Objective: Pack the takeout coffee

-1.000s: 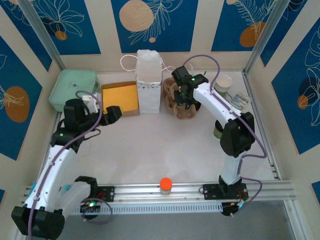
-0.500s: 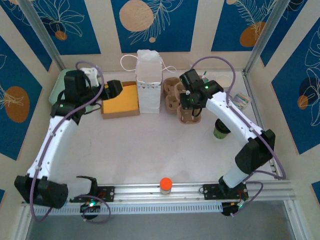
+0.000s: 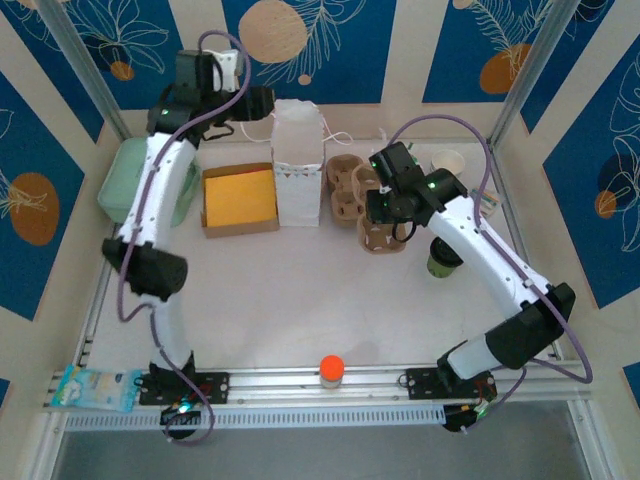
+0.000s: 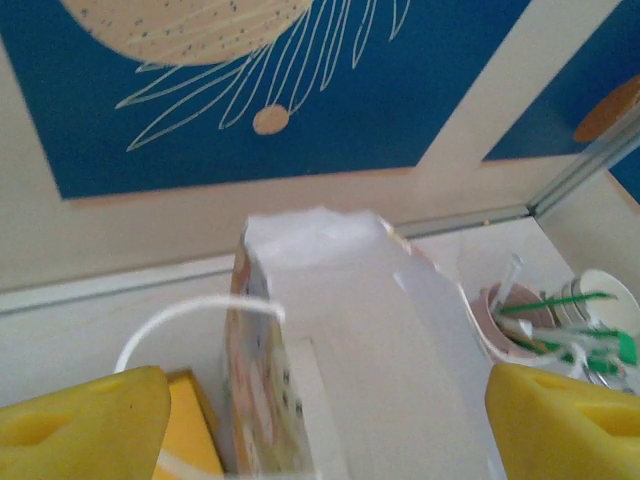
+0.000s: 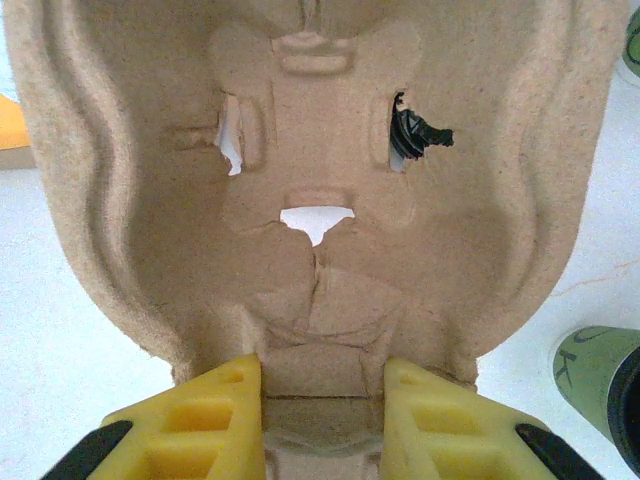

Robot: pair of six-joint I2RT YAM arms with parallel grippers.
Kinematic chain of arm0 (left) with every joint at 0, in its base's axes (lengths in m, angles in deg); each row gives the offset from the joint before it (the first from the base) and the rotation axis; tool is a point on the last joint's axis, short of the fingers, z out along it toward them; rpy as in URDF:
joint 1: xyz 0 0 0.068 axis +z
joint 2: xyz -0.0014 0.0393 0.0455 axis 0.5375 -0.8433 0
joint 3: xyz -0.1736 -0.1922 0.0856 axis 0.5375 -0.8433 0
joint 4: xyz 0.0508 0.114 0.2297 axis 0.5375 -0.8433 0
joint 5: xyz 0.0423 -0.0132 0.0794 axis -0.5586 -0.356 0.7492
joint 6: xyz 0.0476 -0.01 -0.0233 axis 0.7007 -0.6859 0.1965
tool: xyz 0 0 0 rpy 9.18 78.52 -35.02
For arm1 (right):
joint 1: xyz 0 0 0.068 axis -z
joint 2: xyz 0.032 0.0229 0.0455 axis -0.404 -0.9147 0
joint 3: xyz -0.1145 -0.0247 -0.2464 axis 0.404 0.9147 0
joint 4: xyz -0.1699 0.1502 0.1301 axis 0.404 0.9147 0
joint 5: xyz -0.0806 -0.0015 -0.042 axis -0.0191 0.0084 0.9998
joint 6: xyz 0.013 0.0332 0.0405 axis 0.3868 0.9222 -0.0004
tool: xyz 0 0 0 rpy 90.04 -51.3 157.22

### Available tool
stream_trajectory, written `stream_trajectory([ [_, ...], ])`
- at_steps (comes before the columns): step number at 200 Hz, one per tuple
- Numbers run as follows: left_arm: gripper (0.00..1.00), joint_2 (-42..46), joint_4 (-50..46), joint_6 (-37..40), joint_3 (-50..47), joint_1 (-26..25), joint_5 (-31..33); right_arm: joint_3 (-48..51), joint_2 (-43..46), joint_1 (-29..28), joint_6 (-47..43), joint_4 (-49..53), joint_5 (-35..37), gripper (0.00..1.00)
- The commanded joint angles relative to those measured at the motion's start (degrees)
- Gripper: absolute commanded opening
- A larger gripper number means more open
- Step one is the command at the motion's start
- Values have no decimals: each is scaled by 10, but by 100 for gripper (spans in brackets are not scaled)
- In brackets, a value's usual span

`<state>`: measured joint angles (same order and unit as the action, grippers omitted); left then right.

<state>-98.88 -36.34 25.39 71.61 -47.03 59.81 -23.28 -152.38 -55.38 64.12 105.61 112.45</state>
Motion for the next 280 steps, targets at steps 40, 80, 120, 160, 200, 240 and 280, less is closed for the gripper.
stream_trajectory([
  [40, 83, -127, -83, 51, 132, -15, 24, 1, 43, -7, 10, 18, -21, 26],
  [80, 78, -146, -85, 66, 128, -30, 22, 6, 56, -7, 12, 15, -23, 26],
  [120, 61, -146, -100, 91, 107, -56, 60, 18, 67, -8, 15, 10, -23, 25],
  [160, 38, -131, -106, 80, 95, -63, 89, 22, 79, -8, 14, 11, -19, 24],
  [200, 29, -112, -117, 78, 87, -72, 122, 26, 89, -8, 17, 10, -22, 24],
  [240, 56, -71, -97, 85, 55, -83, 150, 38, 97, -11, 18, 4, -24, 24],
  [280, 58, -64, -83, 90, 49, -84, 202, 42, 96, -11, 17, 2, -23, 24],
])
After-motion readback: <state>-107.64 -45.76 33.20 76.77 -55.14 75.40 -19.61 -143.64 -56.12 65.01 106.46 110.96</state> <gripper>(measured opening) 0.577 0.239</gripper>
